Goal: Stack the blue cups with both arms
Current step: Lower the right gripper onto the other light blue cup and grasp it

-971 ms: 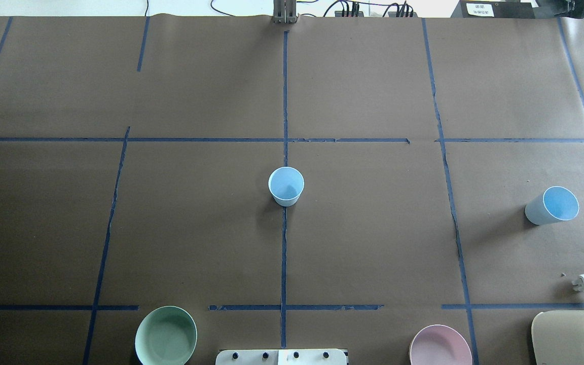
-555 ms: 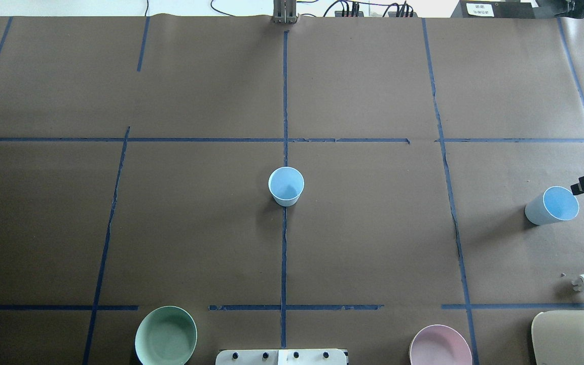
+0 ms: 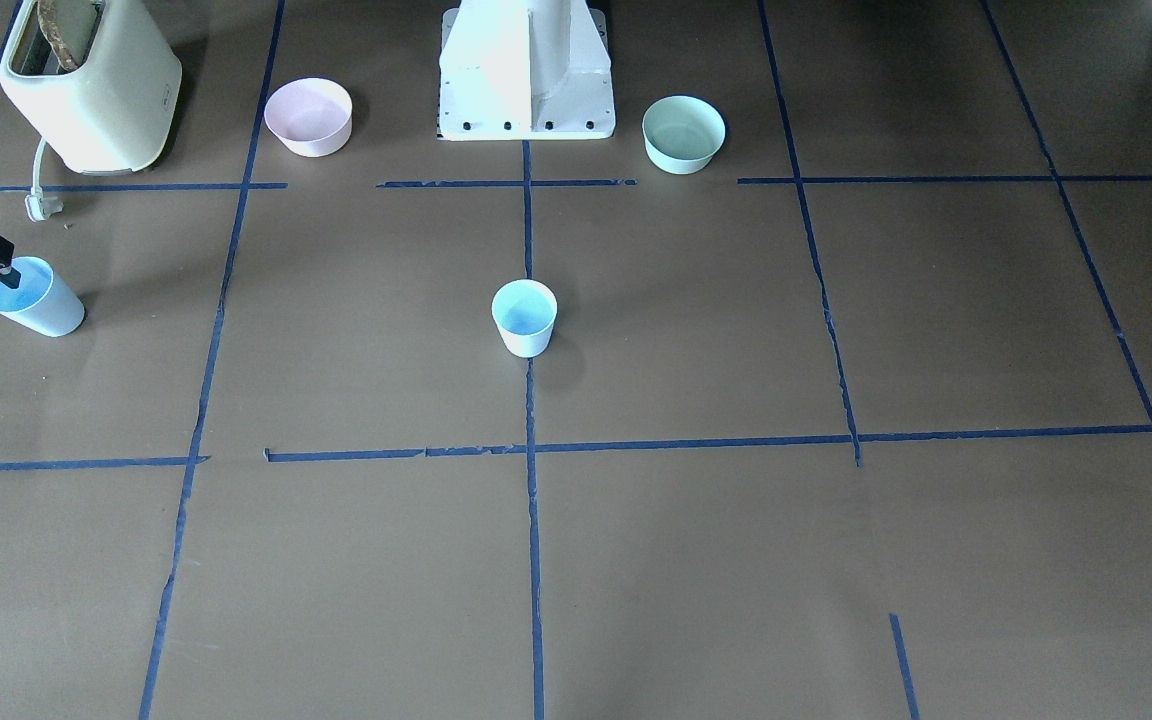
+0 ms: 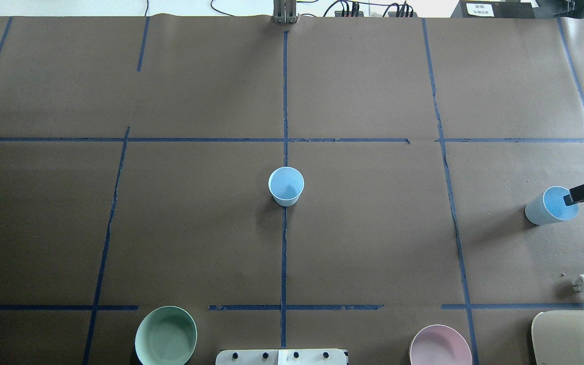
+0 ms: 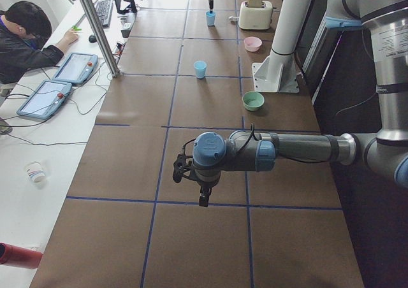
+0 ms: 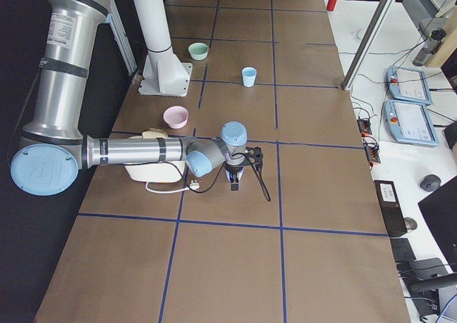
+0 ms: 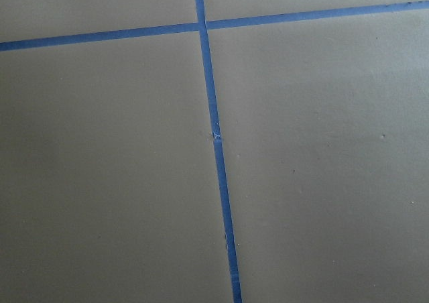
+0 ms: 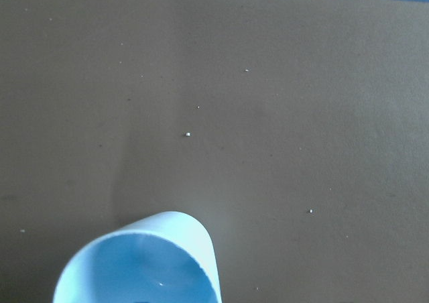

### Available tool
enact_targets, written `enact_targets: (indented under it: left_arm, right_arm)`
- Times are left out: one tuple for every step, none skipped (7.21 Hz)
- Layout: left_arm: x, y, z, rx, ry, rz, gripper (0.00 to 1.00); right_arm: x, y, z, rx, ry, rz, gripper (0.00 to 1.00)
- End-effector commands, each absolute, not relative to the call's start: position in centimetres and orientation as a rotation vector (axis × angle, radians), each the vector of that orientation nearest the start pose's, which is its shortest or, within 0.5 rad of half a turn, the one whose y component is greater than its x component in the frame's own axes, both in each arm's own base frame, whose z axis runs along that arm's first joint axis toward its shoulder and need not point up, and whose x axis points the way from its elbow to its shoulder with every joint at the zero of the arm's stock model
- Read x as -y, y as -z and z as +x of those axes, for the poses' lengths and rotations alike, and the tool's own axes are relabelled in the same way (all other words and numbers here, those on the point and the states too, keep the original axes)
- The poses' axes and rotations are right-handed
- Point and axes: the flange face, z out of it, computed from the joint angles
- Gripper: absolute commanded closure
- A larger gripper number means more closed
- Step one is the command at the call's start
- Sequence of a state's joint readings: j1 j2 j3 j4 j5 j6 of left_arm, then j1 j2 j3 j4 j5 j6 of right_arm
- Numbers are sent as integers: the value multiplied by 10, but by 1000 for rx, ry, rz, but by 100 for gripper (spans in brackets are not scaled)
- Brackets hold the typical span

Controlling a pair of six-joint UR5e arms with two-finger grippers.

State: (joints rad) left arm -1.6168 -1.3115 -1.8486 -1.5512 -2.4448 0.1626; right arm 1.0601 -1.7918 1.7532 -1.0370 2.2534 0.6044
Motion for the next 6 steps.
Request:
enact_targets:
  left_arm:
    - [380,-629,-75,-868,-111,93,0]
    - [379,-629,-75,-868,-111,93,0]
    - [379,-629,-75,-868,-111,92,0]
    - [379,-629,-75,-868,-110,92,0]
    - [379,-629,-75,-869,-109,91,0]
    - [379,-629,-75,-867,-109,91,0]
  right_arm:
    - [412,-615,-160,820,98,42,55]
    - [413,-616,-161,820,101,42,79]
    - [413,-615,-161,821,104,45,94]
    - [413,-613,-161,823,105,47,98]
    - [414,-608,-161,830,107,55,100]
    - [414,-588,-162,851,118,74,100]
